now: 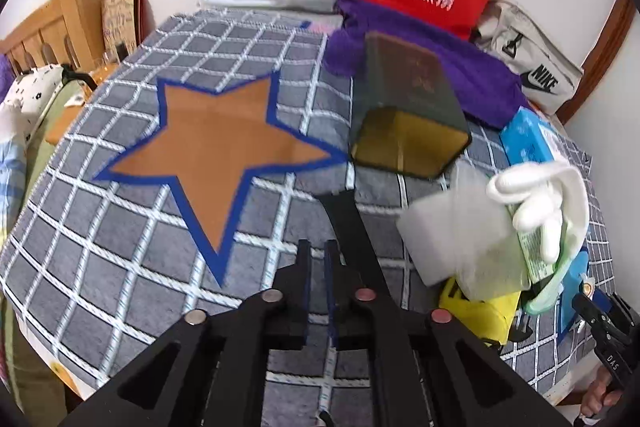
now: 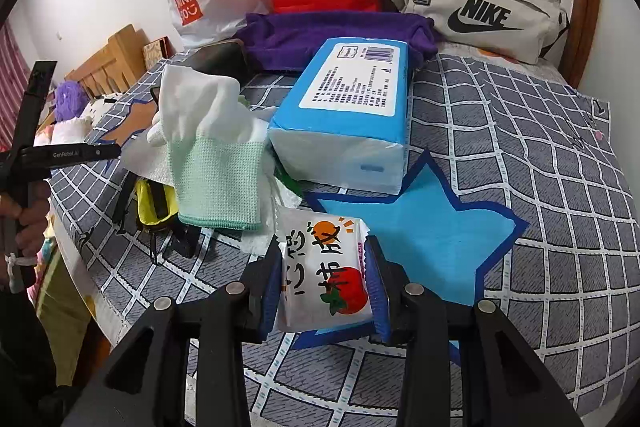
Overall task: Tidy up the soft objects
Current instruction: 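Lift the snack packet with the right gripper while the left gripper grasps the black watch strap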
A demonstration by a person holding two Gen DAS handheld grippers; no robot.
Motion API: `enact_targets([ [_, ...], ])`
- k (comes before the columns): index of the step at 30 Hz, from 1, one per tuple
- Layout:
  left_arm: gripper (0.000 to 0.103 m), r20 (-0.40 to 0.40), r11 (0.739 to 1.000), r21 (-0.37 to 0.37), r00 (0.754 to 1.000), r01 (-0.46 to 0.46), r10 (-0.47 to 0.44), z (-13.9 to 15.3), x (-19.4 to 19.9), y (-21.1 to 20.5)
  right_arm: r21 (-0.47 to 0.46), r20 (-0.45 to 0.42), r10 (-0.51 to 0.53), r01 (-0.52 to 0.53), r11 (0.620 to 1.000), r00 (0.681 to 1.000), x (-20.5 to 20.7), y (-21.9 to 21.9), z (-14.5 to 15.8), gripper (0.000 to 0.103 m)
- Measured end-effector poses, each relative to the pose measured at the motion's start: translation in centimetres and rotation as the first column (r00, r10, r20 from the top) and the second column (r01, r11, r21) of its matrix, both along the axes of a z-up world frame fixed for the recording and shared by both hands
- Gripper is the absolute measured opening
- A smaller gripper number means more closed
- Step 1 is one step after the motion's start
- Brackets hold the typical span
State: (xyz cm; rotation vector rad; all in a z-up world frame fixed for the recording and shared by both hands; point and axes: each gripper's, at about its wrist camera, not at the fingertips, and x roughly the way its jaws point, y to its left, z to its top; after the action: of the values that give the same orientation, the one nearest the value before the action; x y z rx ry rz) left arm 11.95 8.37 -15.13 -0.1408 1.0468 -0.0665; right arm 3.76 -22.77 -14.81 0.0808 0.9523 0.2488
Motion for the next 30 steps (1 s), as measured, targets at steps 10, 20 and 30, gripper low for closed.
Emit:
enact_targets([
  [10,0.038,0.017,0.989,0.148,0.999,0.027,-0.029,-1.7,-0.5,-4.0,-0.019,0.014,-0.009,0.010,1.000,1.000,-0.3,-0.6,0.3,0.038],
  [20,0.023,0.050,0.982,0.180,0.996,0.064,-0.074,-1.7,-0.6,-4.4,-0.001,0.026,-0.034,0.034,0.999,0.999,-0.2,-1.8,0.6,0.038],
  [30,0.020,0.069,0.989,0.139,0.996,0.053,-0.063,0.4,-0.8,-3.3,-0.012,0.075,-0.023,0.024,1.000,0.997,0.5,-1.4,3.2,0.038],
])
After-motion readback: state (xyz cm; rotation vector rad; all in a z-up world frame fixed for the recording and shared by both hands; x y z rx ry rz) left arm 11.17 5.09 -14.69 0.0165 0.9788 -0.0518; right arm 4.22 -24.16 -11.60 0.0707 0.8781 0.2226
